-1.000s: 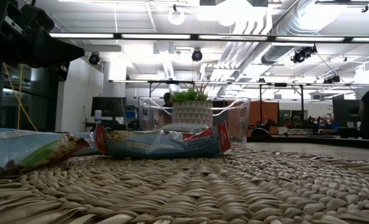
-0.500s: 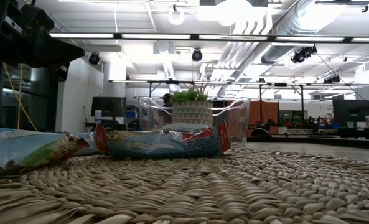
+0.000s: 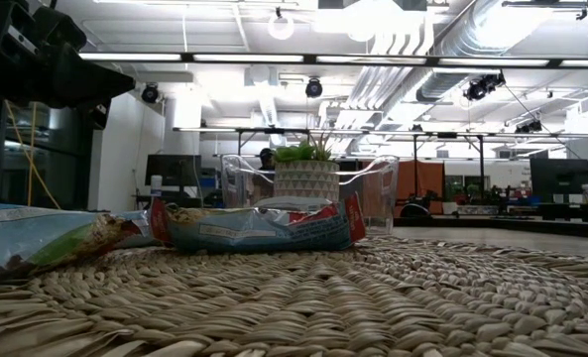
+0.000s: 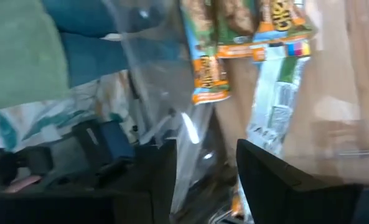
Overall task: Pick and place Granola Bars by type
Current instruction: Put the red granola bar into the bottom left transparent bin
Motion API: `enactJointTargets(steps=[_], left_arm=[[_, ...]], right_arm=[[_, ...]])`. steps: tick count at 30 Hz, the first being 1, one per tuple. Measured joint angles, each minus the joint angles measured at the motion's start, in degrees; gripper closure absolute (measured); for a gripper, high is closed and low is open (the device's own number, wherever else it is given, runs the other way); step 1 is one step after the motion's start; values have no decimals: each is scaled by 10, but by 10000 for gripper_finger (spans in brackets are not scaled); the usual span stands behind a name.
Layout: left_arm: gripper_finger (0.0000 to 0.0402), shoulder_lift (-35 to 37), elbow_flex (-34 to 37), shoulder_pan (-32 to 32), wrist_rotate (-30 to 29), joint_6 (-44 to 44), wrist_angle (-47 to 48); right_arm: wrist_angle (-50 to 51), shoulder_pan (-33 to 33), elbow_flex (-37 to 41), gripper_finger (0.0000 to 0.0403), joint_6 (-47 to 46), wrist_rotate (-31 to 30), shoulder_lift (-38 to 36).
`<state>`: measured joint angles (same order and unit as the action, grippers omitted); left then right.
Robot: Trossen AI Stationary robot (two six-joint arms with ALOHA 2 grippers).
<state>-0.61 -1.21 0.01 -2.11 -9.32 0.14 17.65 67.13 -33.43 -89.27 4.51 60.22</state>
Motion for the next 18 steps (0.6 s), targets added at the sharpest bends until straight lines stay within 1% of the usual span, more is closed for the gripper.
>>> enactJointTargets(steps=[9, 13, 18], left_arm=[[401, 0, 0, 0, 0, 0, 0], [401, 0, 0, 0, 0, 0, 0], [401, 0, 0, 0, 0, 0, 0]], right_arm=[[5, 0, 0, 253, 23, -2, -79], [5, 0, 0, 253, 50, -31, -118], [5, 0, -1, 253, 104, -89, -163]])
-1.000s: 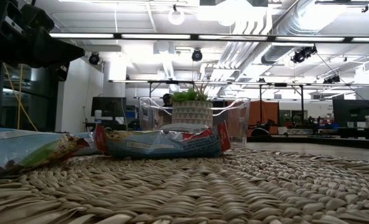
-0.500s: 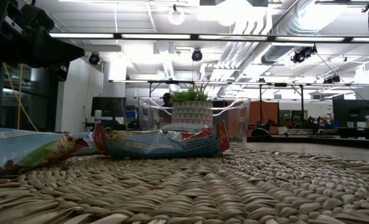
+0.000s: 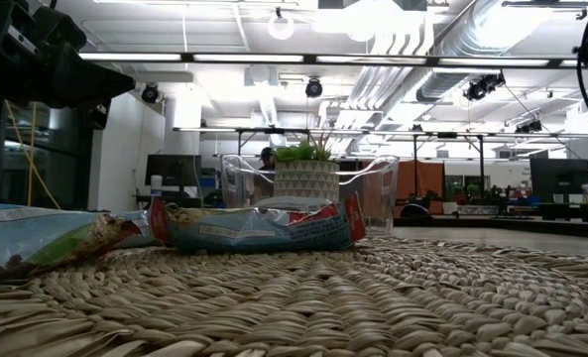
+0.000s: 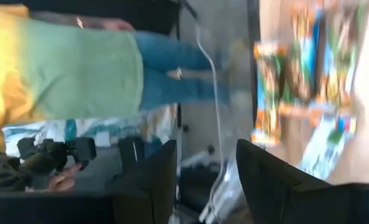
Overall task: Pick and place Granola Bars by type
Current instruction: Put the red granola bar into the bottom left transparent bin
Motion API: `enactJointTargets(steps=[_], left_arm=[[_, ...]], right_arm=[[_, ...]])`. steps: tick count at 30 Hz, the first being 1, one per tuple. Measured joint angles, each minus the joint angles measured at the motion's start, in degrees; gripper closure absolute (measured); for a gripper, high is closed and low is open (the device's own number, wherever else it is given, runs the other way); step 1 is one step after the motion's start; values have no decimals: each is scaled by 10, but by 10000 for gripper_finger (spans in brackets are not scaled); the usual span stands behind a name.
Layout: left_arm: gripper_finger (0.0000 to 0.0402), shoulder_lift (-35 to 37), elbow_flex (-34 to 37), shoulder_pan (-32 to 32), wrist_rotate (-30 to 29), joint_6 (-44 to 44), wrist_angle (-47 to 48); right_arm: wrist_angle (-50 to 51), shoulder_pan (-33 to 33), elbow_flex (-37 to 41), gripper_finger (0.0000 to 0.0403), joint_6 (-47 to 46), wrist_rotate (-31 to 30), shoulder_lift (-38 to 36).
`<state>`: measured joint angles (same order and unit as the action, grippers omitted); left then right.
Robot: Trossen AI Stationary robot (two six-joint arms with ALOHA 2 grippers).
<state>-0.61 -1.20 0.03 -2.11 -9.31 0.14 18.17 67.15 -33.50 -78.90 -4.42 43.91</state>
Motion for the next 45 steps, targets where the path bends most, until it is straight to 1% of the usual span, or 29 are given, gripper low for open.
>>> enactJointTargets(steps=[2, 4, 6, 8, 11, 14, 15, 16, 18, 21, 23, 25, 30, 35, 38, 40, 42, 45], left_arm=[[401, 0, 0, 0, 0, 0, 0], [401, 0, 0, 0, 0, 0, 0], [401, 0, 0, 0, 0, 0, 0], [401, 0, 0, 0, 0, 0, 0], [401, 0, 0, 0, 0, 0, 0], [401, 0, 0, 0, 0, 0, 0], [401, 0, 0, 0, 0, 0, 0], [401, 0, 0, 0, 0, 0, 0], [401, 0, 0, 0, 0, 0, 0], [401, 0, 0, 0, 0, 0, 0], [401, 0, 0, 0, 0, 0, 0], [401, 0, 0, 0, 0, 0, 0], [401, 0, 0, 0, 0, 0, 0], [401, 0, 0, 0, 0, 0, 0], [401, 0, 0, 0, 0, 0, 0], [401, 0, 0, 0, 0, 0, 0], [401, 0, 0, 0, 0, 0, 0], [401, 0, 0, 0, 0, 0, 0]], right_arm=[[0, 0, 0, 253, 29, -38, -18], [-7, 0, 0, 253, 69, -94, -36], [-28, 0, 0, 254, 138, -167, -51], [-61, 0, -1, 254, 227, -249, -61], [-124, -1, -1, 254, 369, -375, -65], [-181, -3, -1, 254, 484, -493, -62], [-199, -9, -1, 254, 523, -517, -60], [-215, -16, -1, 254, 561, -527, -56], [-249, -37, -1, 254, 626, -530, -49], [-313, -83, -1, 254, 692, -509, -29], [-354, -120, -1, 254, 722, -465, -12], [-390, -160, -1, 254, 733, -412, 11], [-460, -259, -1, 254, 714, -290, 81], [-517, -351, -2, 254, 656, -180, 171], [-529, -397, -23, 254, 622, -114, 230], [-528, -422, -48, 254, 617, -70, 269], [-524, -446, -78, 254, 619, -26, 308], [-487, -480, -140, 254, 627, 35, 363]])
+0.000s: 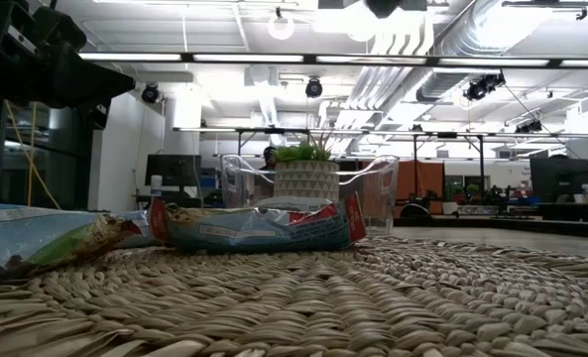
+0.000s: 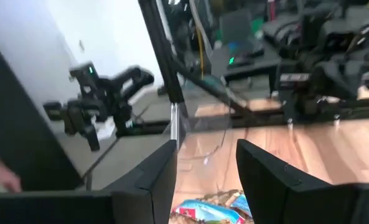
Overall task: Pick and place Granola Bars by type
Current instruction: Put the red granola bar into the bottom left transparent bin
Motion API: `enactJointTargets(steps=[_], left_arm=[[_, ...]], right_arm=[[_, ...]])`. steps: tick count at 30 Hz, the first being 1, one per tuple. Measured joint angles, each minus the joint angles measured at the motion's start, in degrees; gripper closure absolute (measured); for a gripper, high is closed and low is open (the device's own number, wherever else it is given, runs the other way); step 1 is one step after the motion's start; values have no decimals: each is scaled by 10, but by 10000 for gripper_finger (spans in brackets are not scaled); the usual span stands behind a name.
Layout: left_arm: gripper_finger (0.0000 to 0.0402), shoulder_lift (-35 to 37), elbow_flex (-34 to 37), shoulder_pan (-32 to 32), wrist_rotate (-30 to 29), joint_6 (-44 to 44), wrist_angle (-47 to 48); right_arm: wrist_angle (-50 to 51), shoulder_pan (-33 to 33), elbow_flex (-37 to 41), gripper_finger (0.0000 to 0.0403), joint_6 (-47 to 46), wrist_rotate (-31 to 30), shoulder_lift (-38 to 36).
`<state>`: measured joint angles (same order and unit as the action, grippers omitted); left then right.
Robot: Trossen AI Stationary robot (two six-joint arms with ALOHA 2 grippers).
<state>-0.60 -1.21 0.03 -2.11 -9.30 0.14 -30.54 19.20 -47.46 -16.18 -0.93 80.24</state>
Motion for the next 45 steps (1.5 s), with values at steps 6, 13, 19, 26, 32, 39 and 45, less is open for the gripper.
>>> enactJointTargets(steps=[6, 13, 19, 26, 32, 39, 45], left_arm=[[401, 0, 0, 0, 0, 0, 0], [401, 0, 0, 0, 0, 0, 0], [401, 0, 0, 0, 0, 0, 0], [401, 0, 0, 0, 0, 0, 0], [401, 0, 0, 0, 0, 0, 0], [401, 0, 0, 0, 0, 0, 0], [401, 0, 0, 0, 0, 0, 0]], right_arm=[[173, -59, -164, 254, 48, 103, 105], [382, -122, -337, 254, 136, 205, 214], [520, -170, -412, 254, 204, 235, 269], [587, -213, -416, 254, 245, 233, 303], [601, -226, -416, 254, 311, 229, 335], [610, -202, -416, 254, 392, 197, 365], [617, -177, -416, 254, 460, 98, 378]])
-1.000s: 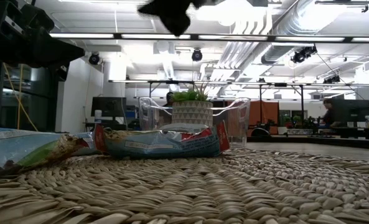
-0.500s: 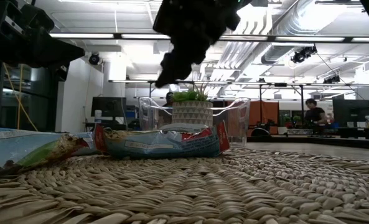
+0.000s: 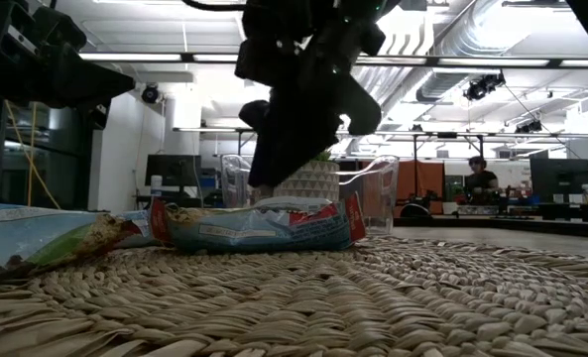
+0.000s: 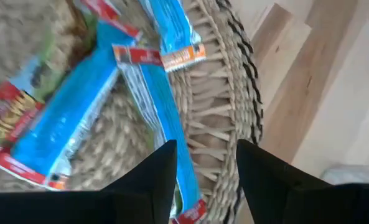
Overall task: Pick and place Granola Bars by type
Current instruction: Put the red granola bar into the bottom left transparent bin
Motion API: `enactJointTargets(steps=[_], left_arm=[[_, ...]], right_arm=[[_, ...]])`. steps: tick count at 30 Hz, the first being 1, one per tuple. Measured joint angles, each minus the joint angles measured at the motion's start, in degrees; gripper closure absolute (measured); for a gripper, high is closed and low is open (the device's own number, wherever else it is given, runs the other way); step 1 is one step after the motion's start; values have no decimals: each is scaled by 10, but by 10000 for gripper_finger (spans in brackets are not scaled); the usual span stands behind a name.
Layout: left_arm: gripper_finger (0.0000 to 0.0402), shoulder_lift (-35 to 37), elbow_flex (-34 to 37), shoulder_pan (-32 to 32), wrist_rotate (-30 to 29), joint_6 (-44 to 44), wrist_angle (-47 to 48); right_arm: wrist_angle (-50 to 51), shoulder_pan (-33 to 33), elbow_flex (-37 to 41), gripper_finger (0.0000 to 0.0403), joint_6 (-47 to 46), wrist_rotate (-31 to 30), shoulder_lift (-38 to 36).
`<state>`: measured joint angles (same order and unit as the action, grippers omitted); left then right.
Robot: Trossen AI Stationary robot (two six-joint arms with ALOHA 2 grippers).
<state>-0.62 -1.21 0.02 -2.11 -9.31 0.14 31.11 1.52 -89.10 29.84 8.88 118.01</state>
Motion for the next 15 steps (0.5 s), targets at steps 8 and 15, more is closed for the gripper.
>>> enactJointTargets(steps=[8, 15], left_arm=[[401, 0, 0, 0, 0, 0, 0], [401, 0, 0, 0, 0, 0, 0]], right_arm=[[11, 5, 0, 254, 3, 12, 17], [8, 5, 0, 254, 1, 36, 19]])
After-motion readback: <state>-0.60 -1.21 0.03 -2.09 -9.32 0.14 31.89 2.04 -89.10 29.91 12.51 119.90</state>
